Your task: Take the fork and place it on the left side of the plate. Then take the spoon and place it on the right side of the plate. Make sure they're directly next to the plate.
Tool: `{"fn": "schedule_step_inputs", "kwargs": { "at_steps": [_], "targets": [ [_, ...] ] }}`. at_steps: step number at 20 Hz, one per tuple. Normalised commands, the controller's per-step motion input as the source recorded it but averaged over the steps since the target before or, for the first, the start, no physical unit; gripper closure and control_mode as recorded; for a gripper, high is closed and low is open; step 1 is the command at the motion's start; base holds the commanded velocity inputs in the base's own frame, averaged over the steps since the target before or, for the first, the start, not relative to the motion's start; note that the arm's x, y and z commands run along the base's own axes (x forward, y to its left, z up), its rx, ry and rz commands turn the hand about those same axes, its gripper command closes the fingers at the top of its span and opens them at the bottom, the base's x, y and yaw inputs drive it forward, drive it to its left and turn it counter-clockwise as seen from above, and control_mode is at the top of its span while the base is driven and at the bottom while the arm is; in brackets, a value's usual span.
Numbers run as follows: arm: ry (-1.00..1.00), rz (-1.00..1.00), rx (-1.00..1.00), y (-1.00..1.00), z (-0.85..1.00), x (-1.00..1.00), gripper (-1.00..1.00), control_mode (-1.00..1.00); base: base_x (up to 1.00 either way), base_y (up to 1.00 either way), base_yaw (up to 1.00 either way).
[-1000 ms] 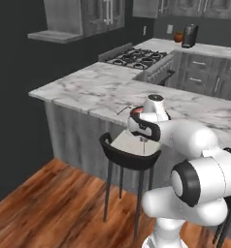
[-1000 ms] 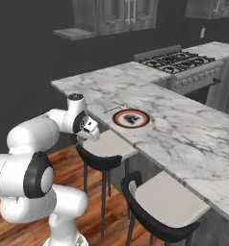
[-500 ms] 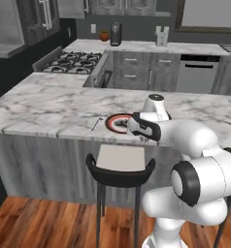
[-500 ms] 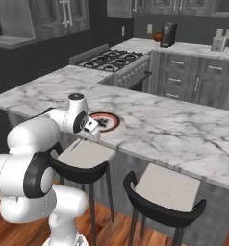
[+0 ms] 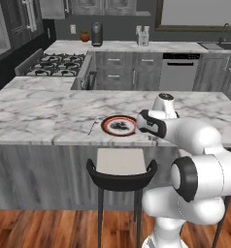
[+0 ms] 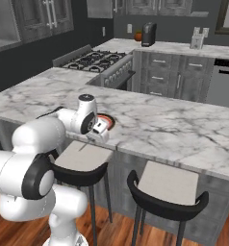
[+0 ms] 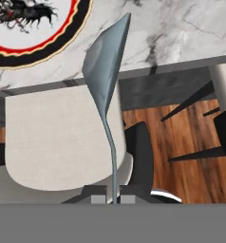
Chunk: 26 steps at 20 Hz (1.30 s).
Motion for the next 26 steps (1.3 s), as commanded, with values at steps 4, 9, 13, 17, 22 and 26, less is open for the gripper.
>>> {"fn": "schedule_step_inputs", "kwargs": {
  "at_steps": [4, 9, 13, 17, 22, 26],
  "targets": [
    [0.00, 0.00, 0.00, 0.00, 0.00, 0.00, 1.00, 1.00, 0.00, 0.00, 0.00],
    [0.00, 0.00, 0.00, 0.00, 0.00, 0.00, 1.00, 1.00, 0.00, 0.00, 0.00],
    [0.00, 0.00, 0.00, 0.00, 0.00, 0.00, 1.00, 1.00, 0.00, 0.00, 0.00],
    [0.00, 0.00, 0.00, 0.00, 0.00, 0.00, 1.00, -1.00, 0.00, 0.00, 0.00],
    [0.00, 0.00, 0.00, 0.00, 0.00, 0.00, 1.00, -1.00, 0.00, 0.00, 0.00],
    [0.00, 0.00, 0.00, 0.00, 0.00, 0.00, 1.00, -1.00, 0.00, 0.00, 0.00]
  ]
}}
